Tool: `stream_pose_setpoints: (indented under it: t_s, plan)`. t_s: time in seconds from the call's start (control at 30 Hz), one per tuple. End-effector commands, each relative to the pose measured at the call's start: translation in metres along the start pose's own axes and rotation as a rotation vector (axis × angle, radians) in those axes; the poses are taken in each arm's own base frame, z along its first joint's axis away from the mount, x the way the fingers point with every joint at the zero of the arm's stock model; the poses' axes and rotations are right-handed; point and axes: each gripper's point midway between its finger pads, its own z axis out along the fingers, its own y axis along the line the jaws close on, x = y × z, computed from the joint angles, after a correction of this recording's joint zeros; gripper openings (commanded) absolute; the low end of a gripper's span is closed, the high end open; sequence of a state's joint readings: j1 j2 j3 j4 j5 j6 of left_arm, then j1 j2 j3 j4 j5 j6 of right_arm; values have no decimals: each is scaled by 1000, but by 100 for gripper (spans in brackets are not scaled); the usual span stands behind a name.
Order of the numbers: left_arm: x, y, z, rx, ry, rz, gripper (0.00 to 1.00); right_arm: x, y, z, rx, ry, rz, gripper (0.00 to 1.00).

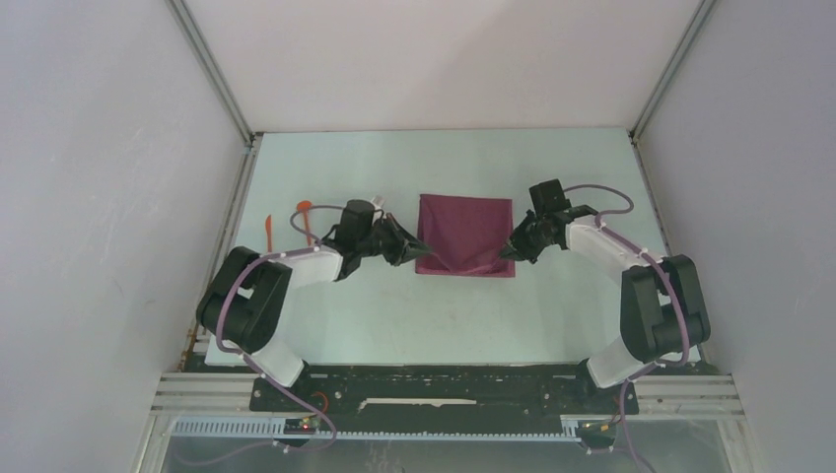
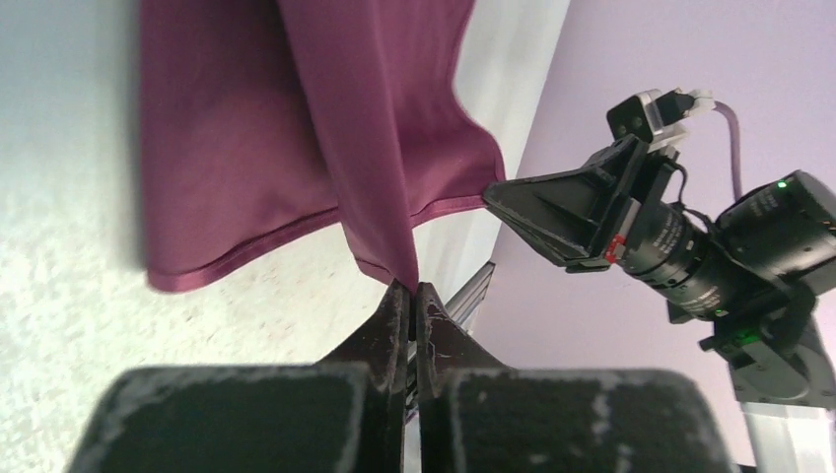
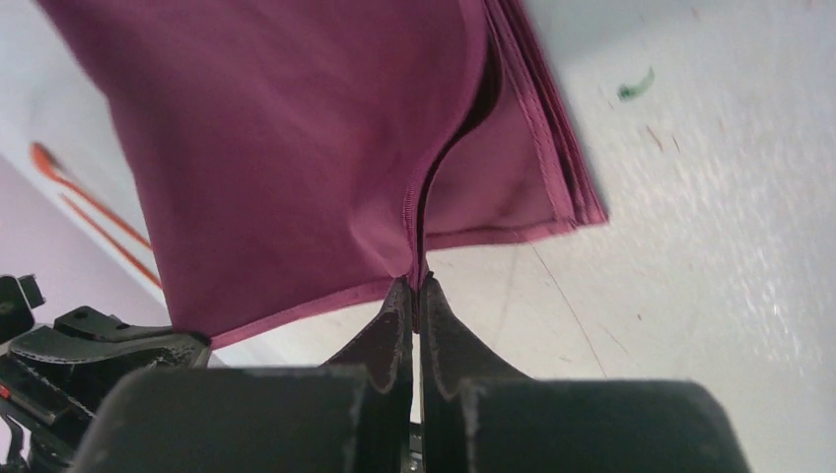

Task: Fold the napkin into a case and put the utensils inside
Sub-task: Smooth out the square-folded napkin at the center of the board.

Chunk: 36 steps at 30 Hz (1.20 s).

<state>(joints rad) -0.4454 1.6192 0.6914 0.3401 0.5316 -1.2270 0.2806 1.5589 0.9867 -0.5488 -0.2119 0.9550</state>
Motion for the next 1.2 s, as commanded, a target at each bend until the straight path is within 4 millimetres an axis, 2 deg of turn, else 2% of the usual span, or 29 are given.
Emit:
stream_pose_setpoints:
  t_s: [0.0,0.23,0.27,0.4,0.43,0.6,0.7,0.77,1.03,1.17]
  plan:
    - [-36,-38,-7,10,-55,66,0,-46,59,-25,-240,-111,-110,0]
    - [-122,-83,7,48,-174,107,0,-112,114,-33,-390,-218,-193,0]
    - [-134,-95,8,68,-190,118,0,-121,127,-38,-423,-237,-211,0]
    - [-160,-107,25,95,-190,114,0,-148,160,-34,-482,-258,-248,0]
    - [-168,-119,27,121,-190,122,0,-154,167,-32,-488,-260,-257,0]
    - [-197,-154,30,185,-233,206,0,-182,188,-30,-533,-272,-250,0]
    - [-207,-176,28,224,-251,269,0,-191,196,-33,-550,-281,-258,0]
    - [-211,-183,28,228,-263,294,0,-195,198,-34,-554,-287,-254,0]
    - [-220,-186,35,232,-263,310,0,-208,211,-40,-602,-290,-254,0]
    - [-218,-183,36,230,-255,302,0,-206,208,-38,-592,-277,-260,0]
